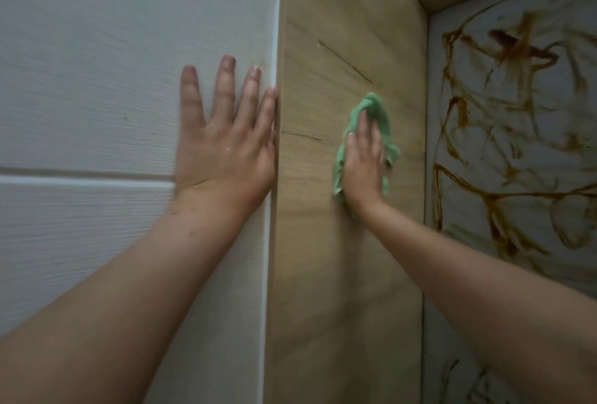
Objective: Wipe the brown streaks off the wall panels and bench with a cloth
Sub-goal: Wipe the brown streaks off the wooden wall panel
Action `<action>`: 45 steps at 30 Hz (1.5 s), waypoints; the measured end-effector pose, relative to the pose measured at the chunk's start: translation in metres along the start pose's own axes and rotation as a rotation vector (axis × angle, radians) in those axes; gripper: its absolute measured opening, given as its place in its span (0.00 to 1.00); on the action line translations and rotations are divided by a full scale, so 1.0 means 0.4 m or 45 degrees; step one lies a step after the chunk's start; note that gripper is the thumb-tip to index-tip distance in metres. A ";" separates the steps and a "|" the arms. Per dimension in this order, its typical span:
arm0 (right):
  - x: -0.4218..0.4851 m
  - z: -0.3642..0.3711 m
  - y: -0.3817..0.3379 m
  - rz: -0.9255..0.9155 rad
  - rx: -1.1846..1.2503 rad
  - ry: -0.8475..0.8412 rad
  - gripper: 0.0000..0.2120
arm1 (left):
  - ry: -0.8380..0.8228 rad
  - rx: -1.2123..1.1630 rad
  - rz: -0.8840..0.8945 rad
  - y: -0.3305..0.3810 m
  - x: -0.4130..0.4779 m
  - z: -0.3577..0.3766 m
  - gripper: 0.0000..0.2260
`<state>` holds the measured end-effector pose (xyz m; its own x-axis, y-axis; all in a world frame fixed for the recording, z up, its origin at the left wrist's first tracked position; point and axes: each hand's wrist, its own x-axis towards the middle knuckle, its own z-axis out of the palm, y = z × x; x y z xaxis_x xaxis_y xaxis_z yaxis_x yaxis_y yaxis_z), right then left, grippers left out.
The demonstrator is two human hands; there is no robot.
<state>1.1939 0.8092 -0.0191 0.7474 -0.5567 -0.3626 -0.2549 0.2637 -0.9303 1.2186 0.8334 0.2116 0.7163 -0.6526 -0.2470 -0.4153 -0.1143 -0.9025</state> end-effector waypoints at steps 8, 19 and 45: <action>-0.331 0.009 0.106 -0.875 -0.137 -0.202 0.26 | -0.041 0.021 0.006 0.001 -0.002 -0.009 0.26; -0.180 0.032 -0.118 -0.499 0.040 -0.028 0.29 | -0.023 0.004 0.010 -0.003 0.000 -0.003 0.26; 0.126 -0.012 0.314 0.059 0.112 -0.018 0.30 | -0.091 -0.007 -0.075 0.039 0.028 -0.003 0.29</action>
<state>1.1965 0.8105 -0.1545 0.7446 -0.5314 -0.4039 -0.2350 0.3578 -0.9038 1.2196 0.8234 0.1953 0.7779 -0.5893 -0.2181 -0.3740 -0.1553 -0.9143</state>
